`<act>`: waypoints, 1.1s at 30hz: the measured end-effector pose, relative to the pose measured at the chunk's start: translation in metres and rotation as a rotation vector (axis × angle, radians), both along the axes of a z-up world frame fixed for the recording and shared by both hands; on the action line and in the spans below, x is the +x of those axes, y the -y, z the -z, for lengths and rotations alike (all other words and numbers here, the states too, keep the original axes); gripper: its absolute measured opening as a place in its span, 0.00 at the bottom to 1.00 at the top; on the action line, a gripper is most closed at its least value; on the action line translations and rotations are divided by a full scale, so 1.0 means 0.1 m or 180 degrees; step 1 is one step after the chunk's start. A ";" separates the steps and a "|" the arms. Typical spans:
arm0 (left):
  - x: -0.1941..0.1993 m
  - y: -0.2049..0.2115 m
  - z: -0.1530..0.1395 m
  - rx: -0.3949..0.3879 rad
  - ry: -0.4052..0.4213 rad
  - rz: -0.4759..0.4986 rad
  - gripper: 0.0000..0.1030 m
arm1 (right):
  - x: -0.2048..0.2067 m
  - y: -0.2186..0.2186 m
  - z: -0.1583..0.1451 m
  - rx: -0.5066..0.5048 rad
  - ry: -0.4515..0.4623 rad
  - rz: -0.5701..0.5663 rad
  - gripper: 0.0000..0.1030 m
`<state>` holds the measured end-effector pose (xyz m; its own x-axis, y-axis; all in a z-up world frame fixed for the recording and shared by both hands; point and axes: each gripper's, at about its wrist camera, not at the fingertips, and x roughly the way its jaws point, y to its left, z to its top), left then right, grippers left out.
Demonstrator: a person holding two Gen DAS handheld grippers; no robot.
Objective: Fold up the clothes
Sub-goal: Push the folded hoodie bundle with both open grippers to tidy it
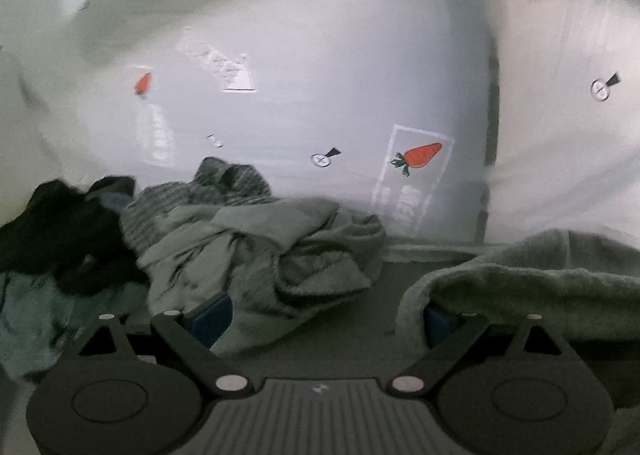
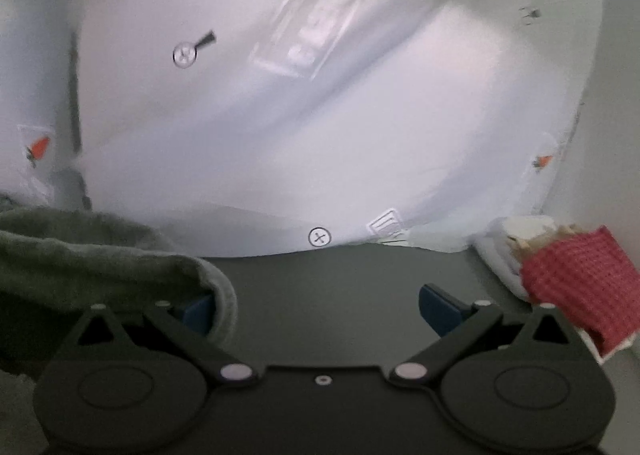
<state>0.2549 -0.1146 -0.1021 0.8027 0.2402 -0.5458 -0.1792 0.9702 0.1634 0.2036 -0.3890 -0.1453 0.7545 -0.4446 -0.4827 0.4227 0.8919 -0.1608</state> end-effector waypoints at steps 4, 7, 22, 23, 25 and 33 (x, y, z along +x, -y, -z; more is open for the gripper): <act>-0.40 -0.05 0.01 0.0003 -0.0006 -0.0009 0.92 | -0.34 0.00 0.00 0.0029 0.0050 -0.0016 1.00; -0.65 -0.06 0.03 0.0003 -0.0011 -0.0018 0.92 | -0.55 0.00 -0.01 -0.0031 0.0053 -0.0048 1.00; -1.32 -0.16 0.54 0.0192 -0.0581 0.0257 0.91 | -1.20 -0.04 0.43 -0.0038 -0.0400 -0.0074 1.00; -1.33 -0.16 0.54 0.0170 -0.0613 0.0298 0.91 | -1.22 -0.05 0.46 -0.0049 -0.0457 -0.0093 1.00; -1.37 -0.19 0.52 0.0091 -0.0664 0.0408 0.91 | -1.26 -0.09 0.51 -0.0072 -0.0571 -0.0139 1.00; -1.60 -0.37 0.14 -0.0632 -0.0539 0.1244 0.92 | -1.45 -0.27 0.38 0.0025 -0.0558 -0.0484 1.00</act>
